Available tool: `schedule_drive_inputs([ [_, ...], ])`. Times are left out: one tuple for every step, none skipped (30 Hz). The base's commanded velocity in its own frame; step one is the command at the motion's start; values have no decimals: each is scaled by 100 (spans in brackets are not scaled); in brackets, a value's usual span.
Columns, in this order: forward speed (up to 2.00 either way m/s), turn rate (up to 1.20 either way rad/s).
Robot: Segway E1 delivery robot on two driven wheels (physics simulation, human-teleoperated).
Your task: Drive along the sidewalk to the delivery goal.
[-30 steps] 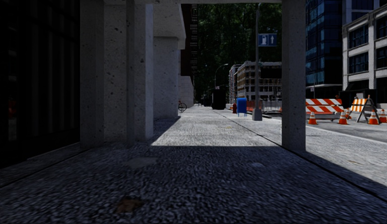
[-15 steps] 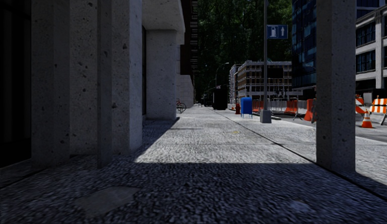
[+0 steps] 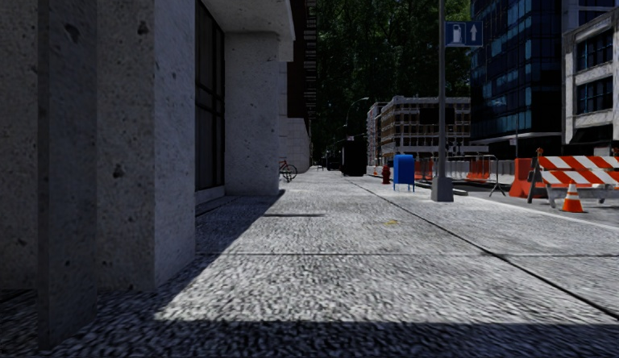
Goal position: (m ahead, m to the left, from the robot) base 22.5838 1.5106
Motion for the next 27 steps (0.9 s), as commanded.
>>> schedule_drive_inputs([
  [200, 0],
  [200, 0],
  [200, 0],
  [200, 0],
  [200, 0],
  [200, 0],
  [200, 0],
  [200, 0],
  [200, 0],
  [200, 0],
  [200, 0],
  [200, 0],
  [200, 0],
  [200, 0],
  [200, 0],
  [200, 0],
  [200, 0],
  [200, 0],
  [200, 0],
  [200, 0],
  [200, 0],
  [200, 0],
  [200, 0],
  [200, 0],
  [200, 0],
  [200, 0],
  [200, 0],
])
